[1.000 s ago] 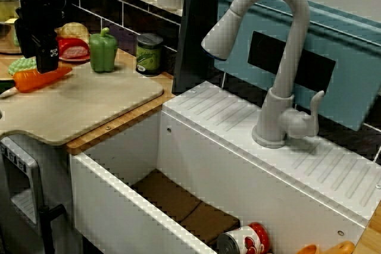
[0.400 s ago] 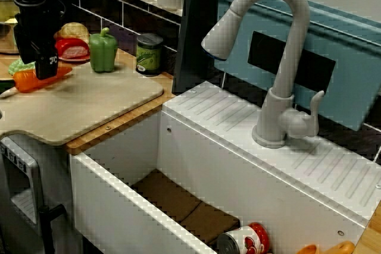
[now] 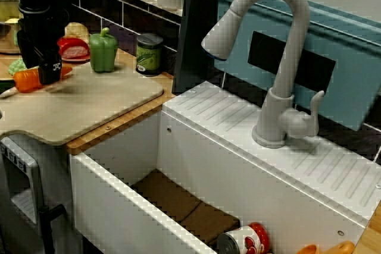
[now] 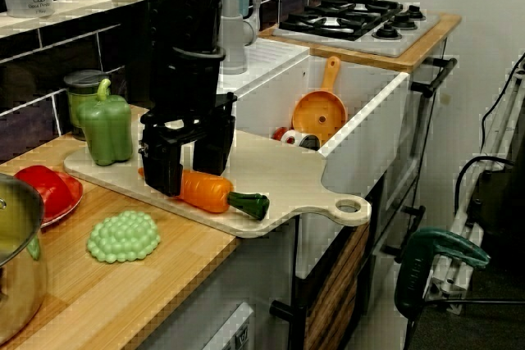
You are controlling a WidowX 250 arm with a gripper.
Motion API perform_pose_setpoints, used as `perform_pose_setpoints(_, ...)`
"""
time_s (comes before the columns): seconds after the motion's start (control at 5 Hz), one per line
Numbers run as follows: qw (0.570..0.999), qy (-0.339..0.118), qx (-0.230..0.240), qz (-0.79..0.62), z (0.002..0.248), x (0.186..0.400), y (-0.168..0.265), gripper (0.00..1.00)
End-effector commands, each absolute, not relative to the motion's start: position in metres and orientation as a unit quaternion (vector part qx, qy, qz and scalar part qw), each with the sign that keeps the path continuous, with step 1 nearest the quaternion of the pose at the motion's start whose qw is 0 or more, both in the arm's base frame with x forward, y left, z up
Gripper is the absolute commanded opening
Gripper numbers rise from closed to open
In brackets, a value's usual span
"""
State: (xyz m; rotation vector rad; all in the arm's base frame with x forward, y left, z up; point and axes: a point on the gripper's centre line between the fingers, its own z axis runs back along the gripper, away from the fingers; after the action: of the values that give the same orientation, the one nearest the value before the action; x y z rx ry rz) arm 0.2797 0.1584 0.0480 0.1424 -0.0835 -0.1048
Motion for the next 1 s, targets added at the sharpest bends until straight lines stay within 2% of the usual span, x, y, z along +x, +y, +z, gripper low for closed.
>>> perform_pose_setpoints(0.0,0.994,-0.045,0.082,-0.052,0.053,0.281,0.160,1.00)
perform_pose_setpoints(0.2,0.995,-0.045,0.079,-0.048,0.054,0.281,0.161,0.00)
perform_pose_setpoints(0.4,0.994,-0.047,0.080,-0.048,0.056,0.280,0.163,0.00)
perform_pose_setpoints(0.8,0.995,-0.055,0.065,-0.042,0.082,0.282,0.170,0.00)
